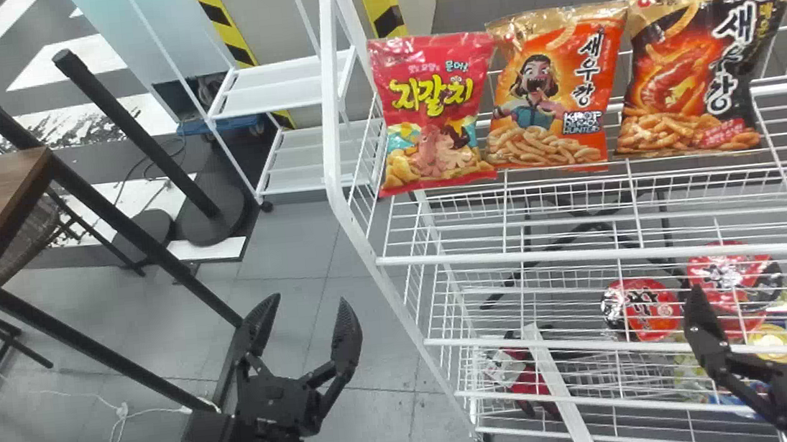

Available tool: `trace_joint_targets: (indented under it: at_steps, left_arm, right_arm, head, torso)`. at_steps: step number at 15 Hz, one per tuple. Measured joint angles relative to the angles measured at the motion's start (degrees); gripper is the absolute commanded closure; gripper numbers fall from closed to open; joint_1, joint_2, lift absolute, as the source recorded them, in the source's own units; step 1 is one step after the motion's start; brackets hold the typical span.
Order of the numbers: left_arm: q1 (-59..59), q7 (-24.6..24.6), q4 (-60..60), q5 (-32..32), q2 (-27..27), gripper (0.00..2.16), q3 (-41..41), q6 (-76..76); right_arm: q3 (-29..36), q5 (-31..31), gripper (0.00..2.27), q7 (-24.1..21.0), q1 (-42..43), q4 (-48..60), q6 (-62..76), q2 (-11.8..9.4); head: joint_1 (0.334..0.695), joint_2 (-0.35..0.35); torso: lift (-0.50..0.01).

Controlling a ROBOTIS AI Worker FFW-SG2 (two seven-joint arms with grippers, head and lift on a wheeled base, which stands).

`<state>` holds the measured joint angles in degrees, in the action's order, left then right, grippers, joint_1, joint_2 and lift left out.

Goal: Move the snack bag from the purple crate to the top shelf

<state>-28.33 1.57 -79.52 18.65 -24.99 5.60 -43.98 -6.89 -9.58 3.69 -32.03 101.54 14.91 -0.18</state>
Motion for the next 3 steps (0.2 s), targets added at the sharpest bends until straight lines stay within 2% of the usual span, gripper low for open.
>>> trace_joint_targets:
  at_steps: [3]
  left_arm:
    - [0.37, -0.09, 0.32, -0.02, 0.48, 0.13, -0.02, 0.0]
  right_arm:
    - [0.2, 0.0, 0.07, 0.09, 0.35, -0.46, 0.47, 0.0]
  head:
    - [0.695, 0.3]
  torso:
    - [0.0]
